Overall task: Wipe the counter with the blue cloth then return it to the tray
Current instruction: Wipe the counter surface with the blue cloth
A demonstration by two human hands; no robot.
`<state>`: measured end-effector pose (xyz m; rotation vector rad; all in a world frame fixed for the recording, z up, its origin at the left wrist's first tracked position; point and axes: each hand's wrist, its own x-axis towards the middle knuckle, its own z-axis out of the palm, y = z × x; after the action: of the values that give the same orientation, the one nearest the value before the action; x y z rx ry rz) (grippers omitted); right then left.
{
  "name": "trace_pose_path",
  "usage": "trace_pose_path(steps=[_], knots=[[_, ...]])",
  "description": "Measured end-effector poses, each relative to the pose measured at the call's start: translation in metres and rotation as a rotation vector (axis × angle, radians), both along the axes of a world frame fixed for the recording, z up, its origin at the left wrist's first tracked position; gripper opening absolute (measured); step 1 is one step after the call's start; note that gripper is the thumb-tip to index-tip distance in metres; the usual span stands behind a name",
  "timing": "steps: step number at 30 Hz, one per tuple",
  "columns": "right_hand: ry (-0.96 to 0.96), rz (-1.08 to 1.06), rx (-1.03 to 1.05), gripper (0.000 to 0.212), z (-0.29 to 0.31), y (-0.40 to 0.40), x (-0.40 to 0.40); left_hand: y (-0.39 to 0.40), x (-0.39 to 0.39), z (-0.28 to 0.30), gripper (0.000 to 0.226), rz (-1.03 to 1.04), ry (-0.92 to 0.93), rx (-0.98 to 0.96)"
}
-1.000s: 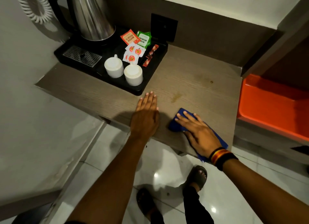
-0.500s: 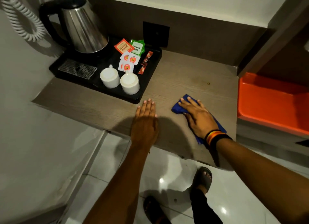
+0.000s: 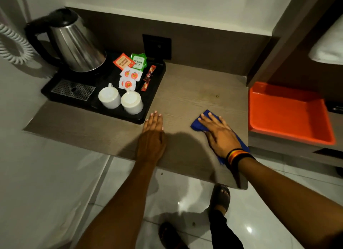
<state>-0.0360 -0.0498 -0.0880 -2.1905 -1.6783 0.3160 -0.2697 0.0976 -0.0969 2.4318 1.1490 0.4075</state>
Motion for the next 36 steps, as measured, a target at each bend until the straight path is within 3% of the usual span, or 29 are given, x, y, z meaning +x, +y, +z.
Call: trace_pose_path(steps=[3, 8, 11, 15, 18, 21, 25, 30, 33, 36], knots=[[-0.007, -0.13, -0.016, 0.055, 0.001, 0.04, -0.007, 0.007, 0.006, -0.006, 0.057, -0.043, -0.031, 0.005], [-0.017, 0.085, 0.069, 0.06, 0.003, -0.006, -0.039, 0.015, 0.01, 0.004, 0.056, -0.085, -0.036, 0.016], [0.047, -0.076, 0.095, 0.061, -0.001, -0.009, -0.011, 0.016, 0.009, 0.004, 0.056, -0.094, 0.012, 0.006], [0.042, -0.297, 0.03, 0.056, 0.004, 0.058, 0.027, 0.021, 0.009, -0.001, 0.059, -0.107, 0.05, 0.003], [0.077, -0.17, 0.0, 0.06, 0.004, 0.065, 0.013, 0.02, 0.01, 0.002, 0.06, -0.088, 0.04, -0.021], [0.075, -0.005, 0.037, 0.063, 0.0, 0.023, -0.002, 0.02, 0.011, 0.007, 0.059, -0.08, 0.034, -0.05], [0.063, -0.31, 0.046, 0.059, -0.008, 0.023, 0.037, 0.021, 0.009, 0.001, 0.059, -0.084, 0.05, -0.064], [0.053, -0.493, 0.045, 0.053, 0.006, 0.117, 0.056, 0.024, 0.01, -0.004, 0.061, -0.093, 0.066, -0.051], [0.051, -0.238, 0.015, 0.062, 0.005, 0.12, 0.013, 0.023, 0.011, 0.001, 0.06, -0.108, 0.06, -0.044], [0.04, -0.004, 0.031, 0.064, 0.0, 0.066, -0.014, 0.022, 0.01, 0.006, 0.058, -0.101, 0.055, -0.04]])
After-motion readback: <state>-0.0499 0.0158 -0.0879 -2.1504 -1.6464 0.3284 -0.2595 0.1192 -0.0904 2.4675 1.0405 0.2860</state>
